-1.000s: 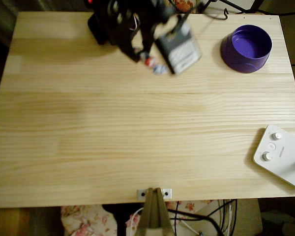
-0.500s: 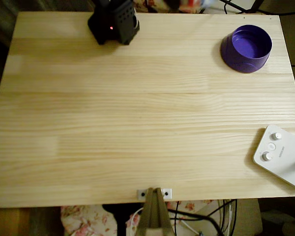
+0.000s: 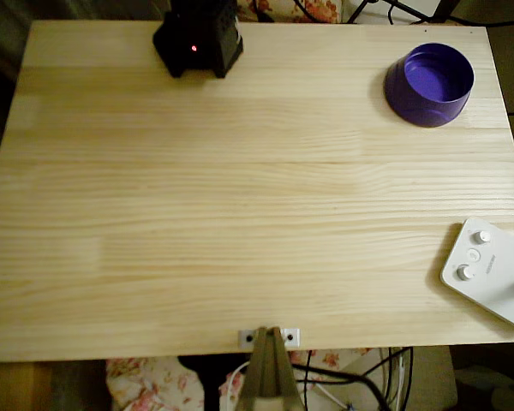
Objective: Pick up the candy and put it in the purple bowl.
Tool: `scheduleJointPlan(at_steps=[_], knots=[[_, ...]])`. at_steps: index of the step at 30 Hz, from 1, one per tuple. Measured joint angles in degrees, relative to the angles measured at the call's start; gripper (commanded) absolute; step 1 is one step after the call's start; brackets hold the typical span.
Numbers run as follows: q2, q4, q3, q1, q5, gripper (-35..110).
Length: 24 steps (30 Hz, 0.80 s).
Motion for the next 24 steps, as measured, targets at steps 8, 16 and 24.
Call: scheduleJointPlan(at_steps=[8, 16, 24], knots=[[-10.81, -7.38, 0.0, -5.62, 0.18, 6], [-19.95, -13.62, 0.0, -9.76, 1.14, 6], [-28.04, -16.79, -2.2, -11.34, 0.62, 6]])
